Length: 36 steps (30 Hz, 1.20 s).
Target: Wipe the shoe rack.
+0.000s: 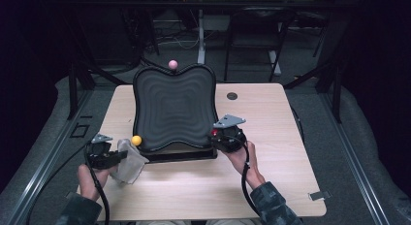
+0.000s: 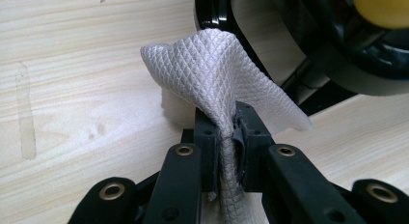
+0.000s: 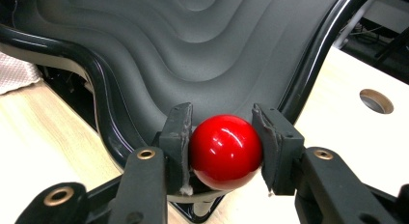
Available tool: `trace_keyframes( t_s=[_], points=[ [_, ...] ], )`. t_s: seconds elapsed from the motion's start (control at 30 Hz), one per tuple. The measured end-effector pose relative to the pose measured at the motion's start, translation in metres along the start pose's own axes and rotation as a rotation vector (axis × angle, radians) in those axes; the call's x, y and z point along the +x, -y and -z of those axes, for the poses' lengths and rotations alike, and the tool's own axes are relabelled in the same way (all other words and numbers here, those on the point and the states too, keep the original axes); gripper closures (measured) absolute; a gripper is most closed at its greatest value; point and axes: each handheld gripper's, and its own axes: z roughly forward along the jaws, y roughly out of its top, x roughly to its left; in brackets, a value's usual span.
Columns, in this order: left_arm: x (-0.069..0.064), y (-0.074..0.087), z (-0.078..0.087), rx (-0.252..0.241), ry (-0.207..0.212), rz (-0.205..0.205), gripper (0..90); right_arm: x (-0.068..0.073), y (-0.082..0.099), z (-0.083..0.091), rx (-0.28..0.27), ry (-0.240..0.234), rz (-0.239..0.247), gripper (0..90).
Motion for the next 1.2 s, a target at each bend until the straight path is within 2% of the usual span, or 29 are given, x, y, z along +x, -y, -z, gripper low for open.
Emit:
trace_keyframes(
  t_s=[0.17, 0.2, 0.3, 0.37, 0.43, 0.47, 0.5, 0.57, 0.6, 0.67, 0.7, 0.73, 0.87, 0.93, 1.03, 1.07, 1.2],
  points=[
    [-0.002, -0.001, 0.004, -0.009, 0.003, -0.013, 81.3, -0.007, 0.002, 0.004, 0.021, -0.004, -0.015, 59.4],
    [-0.002, -0.001, 0.005, -0.011, 0.005, -0.015, 81.3, -0.01, 0.002, 0.006, 0.023, -0.02, -0.018, 59.4],
    [-0.002, -0.003, 0.006, -0.017, 0.012, -0.03, 81.3, -0.015, 0.002, 0.009, 0.053, -0.016, -0.024, 58.9],
    [0.0, -0.003, 0.003, -0.017, 0.024, -0.024, 81.3, -0.015, 0.003, 0.008, 0.039, -0.005, -0.036, 56.1],
    [0.001, -0.003, 0.001, -0.013, 0.032, -0.022, 81.3, -0.013, 0.002, 0.004, 0.025, -0.003, -0.021, 53.3],
    [0.001, -0.003, 0.002, -0.013, 0.034, -0.02, 81.4, -0.011, 0.002, 0.003, 0.024, -0.001, -0.006, 55.7],
    [0.001, -0.003, 0.003, -0.019, 0.034, -0.018, 81.4, -0.011, 0.001, 0.004, 0.033, 0.032, 0.005, 58.4],
    [0.002, -0.004, 0.006, -0.034, 0.036, -0.014, 81.4, -0.016, 0.002, 0.005, 0.036, 0.014, -0.012, 59.0],
    [0.002, -0.005, 0.008, -0.037, 0.036, -0.015, 81.4, -0.019, 0.002, 0.005, 0.042, 0.05, -0.018, 59.0],
    [0.002, -0.006, 0.011, -0.055, 0.038, -0.007, 81.5, -0.025, 0.004, 0.006, 0.047, 0.062, -0.05, 58.9],
    [0.002, -0.007, 0.013, -0.062, 0.042, -0.003, 81.5, -0.028, 0.005, 0.008, 0.06, 0.085, -0.061, 58.8],
    [0.002, -0.008, 0.015, -0.069, 0.049, -0.004, 81.5, -0.03, 0.006, 0.008, 0.048, 0.063, -0.075, 58.6],
    [-0.008, -0.012, 0.023, -0.109, 0.074, -0.012, 81.6, -0.03, 0.005, 0.009, 0.015, 0.053, -0.082, 55.2],
    [-0.016, -0.015, 0.027, -0.13, 0.103, -0.025, 81.6, -0.029, 0.005, 0.009, 0.016, 0.065, -0.072, 58.7],
    [-0.024, -0.019, 0.032, -0.153, 0.126, -0.038, 81.6, -0.031, 0.007, 0.01, 0.018, 0.056, -0.085, 59.2],
    [-0.026, -0.021, 0.033, -0.163, 0.131, -0.043, 81.7, -0.03, 0.007, 0.009, 0.014, 0.067, -0.079, 59.3],
    [-0.031, -0.028, 0.033, -0.182, 0.164, -0.038, 81.7, -0.029, 0.007, 0.009, 0.013, 0.075, -0.071, 59.4]
  ],
)
